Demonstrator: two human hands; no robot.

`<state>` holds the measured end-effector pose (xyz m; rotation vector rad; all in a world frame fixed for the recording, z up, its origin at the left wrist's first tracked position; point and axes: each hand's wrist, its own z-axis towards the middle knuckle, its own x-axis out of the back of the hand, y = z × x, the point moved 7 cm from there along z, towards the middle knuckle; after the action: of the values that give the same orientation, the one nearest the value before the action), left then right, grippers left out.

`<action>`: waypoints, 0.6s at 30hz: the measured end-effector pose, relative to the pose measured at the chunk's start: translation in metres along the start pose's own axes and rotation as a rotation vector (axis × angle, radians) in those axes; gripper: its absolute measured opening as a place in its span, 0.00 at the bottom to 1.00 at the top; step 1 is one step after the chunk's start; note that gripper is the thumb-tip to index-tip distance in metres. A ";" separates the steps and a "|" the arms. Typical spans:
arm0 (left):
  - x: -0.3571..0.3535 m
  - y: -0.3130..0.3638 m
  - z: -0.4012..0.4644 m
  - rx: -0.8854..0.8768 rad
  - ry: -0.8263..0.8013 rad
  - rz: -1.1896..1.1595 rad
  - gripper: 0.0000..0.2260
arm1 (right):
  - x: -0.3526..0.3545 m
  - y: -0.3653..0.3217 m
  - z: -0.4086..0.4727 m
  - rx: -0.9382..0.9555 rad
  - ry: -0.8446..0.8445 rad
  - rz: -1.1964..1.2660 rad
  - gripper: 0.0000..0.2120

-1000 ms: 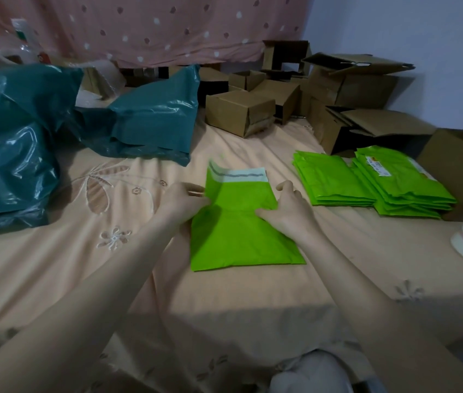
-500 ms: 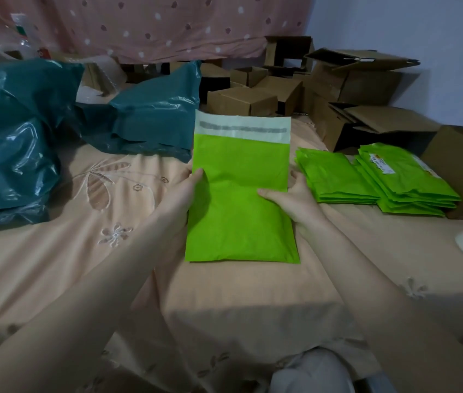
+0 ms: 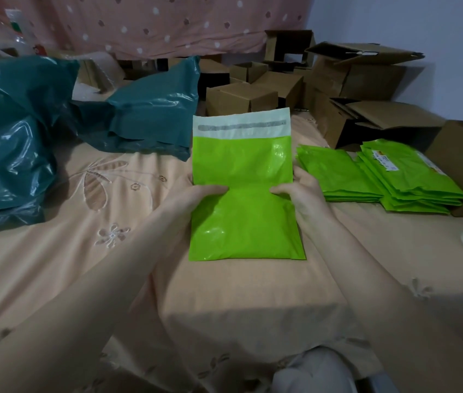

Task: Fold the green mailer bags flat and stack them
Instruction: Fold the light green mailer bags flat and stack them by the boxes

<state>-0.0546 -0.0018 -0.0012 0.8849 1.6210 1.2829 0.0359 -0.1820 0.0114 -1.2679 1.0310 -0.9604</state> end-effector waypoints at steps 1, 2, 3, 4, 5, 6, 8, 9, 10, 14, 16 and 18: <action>0.002 -0.001 0.003 0.003 0.004 0.020 0.17 | 0.000 0.001 0.001 0.004 0.008 0.014 0.27; 0.004 -0.002 0.005 0.001 0.007 0.042 0.17 | 0.000 0.002 0.002 0.011 0.020 0.019 0.27; 0.006 -0.002 0.008 -0.004 0.013 0.062 0.16 | -0.001 0.003 0.002 0.022 0.031 0.014 0.26; 0.007 -0.002 0.010 -0.013 0.020 0.075 0.14 | -0.002 0.004 0.003 0.038 0.036 0.007 0.27; 0.008 -0.001 0.012 -0.022 0.034 0.083 0.12 | -0.003 0.005 0.005 0.050 0.042 0.005 0.27; 0.009 0.000 0.013 -0.031 0.053 0.086 0.11 | -0.005 0.005 0.005 0.051 0.049 0.013 0.26; 0.011 0.004 0.015 -0.057 0.080 0.083 0.11 | -0.006 0.005 0.007 0.040 0.061 0.034 0.21; 0.011 0.006 0.016 -0.078 0.078 0.075 0.12 | -0.006 0.005 0.008 0.041 0.066 0.032 0.19; 0.011 0.010 0.017 -0.105 0.073 0.065 0.14 | -0.006 0.005 0.009 0.042 0.072 0.022 0.16; 0.019 0.032 0.018 -0.267 0.111 0.067 0.13 | -0.006 0.003 0.012 0.035 0.070 -0.016 0.11; 0.021 0.041 0.015 -0.303 0.113 0.074 0.11 | -0.006 -0.004 0.011 0.033 0.046 -0.046 0.10; 0.023 0.044 0.014 -0.310 0.097 0.086 0.10 | -0.004 -0.012 0.010 0.050 0.039 -0.048 0.12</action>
<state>-0.0491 0.0338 0.0360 0.7151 1.4177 1.6073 0.0449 -0.1762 0.0243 -1.2414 1.0051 -1.0451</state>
